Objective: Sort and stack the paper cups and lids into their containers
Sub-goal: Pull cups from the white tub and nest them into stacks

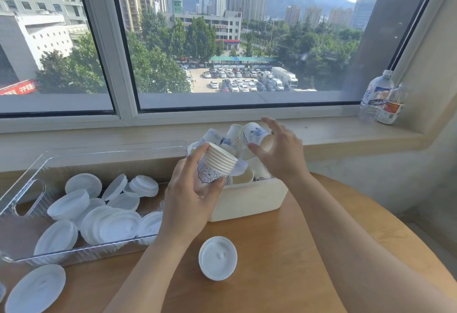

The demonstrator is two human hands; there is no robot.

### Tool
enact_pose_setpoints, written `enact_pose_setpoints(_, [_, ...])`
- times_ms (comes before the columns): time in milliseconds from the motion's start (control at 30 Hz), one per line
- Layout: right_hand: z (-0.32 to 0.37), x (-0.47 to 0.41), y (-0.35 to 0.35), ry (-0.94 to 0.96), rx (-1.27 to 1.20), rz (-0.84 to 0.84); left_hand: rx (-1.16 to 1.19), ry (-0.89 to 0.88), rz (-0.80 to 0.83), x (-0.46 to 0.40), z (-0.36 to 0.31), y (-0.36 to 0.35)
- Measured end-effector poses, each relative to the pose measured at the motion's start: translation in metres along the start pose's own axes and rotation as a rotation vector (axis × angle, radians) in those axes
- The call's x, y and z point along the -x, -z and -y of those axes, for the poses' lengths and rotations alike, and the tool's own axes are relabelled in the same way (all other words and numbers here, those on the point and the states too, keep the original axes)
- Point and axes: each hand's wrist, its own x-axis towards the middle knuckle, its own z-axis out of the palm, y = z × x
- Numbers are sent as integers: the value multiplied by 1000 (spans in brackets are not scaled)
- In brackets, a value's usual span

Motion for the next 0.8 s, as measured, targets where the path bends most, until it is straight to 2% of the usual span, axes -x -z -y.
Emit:
enact_pose_setpoints(267, [-5,-6,-9,42,130,-134,29,11,-13,1,3,0])
enact_pose_setpoints(367, [6,5,4,46,-160,-182,29,13,-13,1,1,1])
enact_pose_setpoints(467, [23,24,13,4,-560,-34,32,14,-17,1,-3,1])
enact_pose_setpoints(600, [34,46,9,35,-665,48,27,12,-17,4,-7,1])
enact_pose_setpoints(800, [45,51,18,-57,-878,144,54,-20,3,12,-10,5])
